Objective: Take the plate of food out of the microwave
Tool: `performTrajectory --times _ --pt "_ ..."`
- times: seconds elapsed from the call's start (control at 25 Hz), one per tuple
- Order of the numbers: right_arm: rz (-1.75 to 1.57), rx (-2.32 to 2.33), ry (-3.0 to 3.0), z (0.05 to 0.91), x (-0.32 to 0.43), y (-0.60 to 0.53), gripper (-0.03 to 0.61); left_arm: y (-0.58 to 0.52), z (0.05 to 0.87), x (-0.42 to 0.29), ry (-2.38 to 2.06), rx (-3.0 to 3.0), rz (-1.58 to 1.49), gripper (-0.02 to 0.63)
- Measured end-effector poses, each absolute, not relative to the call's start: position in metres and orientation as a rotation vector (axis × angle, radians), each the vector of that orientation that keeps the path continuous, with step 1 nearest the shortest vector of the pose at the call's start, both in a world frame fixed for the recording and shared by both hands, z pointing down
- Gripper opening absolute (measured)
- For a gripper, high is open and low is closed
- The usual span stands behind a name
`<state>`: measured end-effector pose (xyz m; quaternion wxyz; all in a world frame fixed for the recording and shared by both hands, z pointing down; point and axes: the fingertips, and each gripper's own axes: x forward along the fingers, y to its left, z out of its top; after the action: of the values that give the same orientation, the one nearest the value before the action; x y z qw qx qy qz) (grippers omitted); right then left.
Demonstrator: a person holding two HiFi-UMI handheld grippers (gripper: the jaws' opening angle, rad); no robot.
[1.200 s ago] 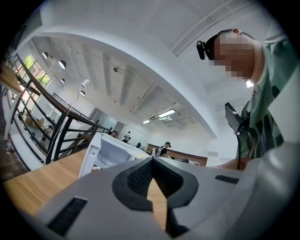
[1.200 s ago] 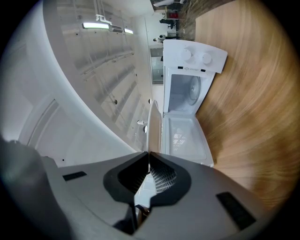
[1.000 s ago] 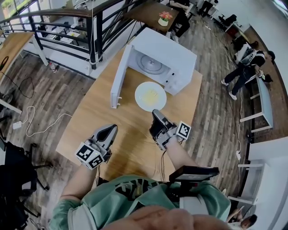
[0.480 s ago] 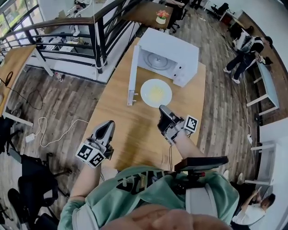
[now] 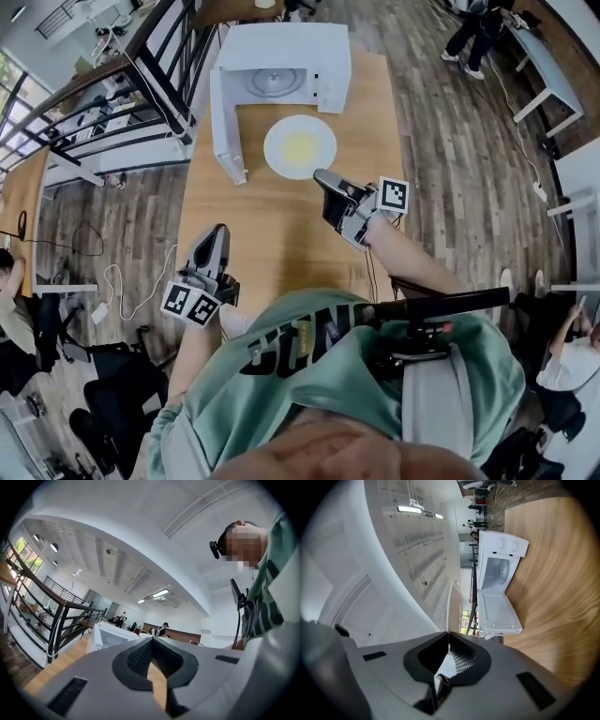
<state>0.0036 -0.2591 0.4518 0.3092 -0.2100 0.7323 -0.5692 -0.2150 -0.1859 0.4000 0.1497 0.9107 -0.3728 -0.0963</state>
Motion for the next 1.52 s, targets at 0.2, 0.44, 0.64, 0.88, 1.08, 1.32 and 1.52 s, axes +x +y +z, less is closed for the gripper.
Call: performTrajectory --times 0.2,0.44,0.64,0.88,1.08,1.32,1.52 --pt "-1.554 -0.502 1.974 0.45 0.065 -0.224 0.017 -0.15 0.389 -0.122 -1.032 2.59 -0.296 -0.005" --pt "-1.596 -0.444 1.97 0.458 0.125 -0.182 0.017 -0.111 0.39 -0.043 -1.015 2.551 -0.243 -0.005" --pt "-1.609 -0.422 1.956 0.467 0.142 -0.159 0.017 -0.088 0.395 -0.019 -1.004 2.539 -0.219 -0.005" --pt "-1.562 -0.479 1.963 0.461 0.108 -0.132 0.017 -0.074 0.4 -0.062 -0.921 2.559 -0.261 -0.006" --pt "-1.484 -0.545 1.929 0.444 0.059 -0.105 0.017 -0.069 0.395 -0.129 -0.841 2.637 -0.296 -0.005" --pt "-1.437 -0.603 1.926 0.436 0.02 -0.091 0.017 -0.066 0.395 -0.185 -0.787 2.699 -0.28 -0.005" --pt "-1.446 -0.565 1.955 0.425 0.021 -0.086 0.017 -0.067 0.393 -0.182 -0.824 2.702 -0.305 -0.005"
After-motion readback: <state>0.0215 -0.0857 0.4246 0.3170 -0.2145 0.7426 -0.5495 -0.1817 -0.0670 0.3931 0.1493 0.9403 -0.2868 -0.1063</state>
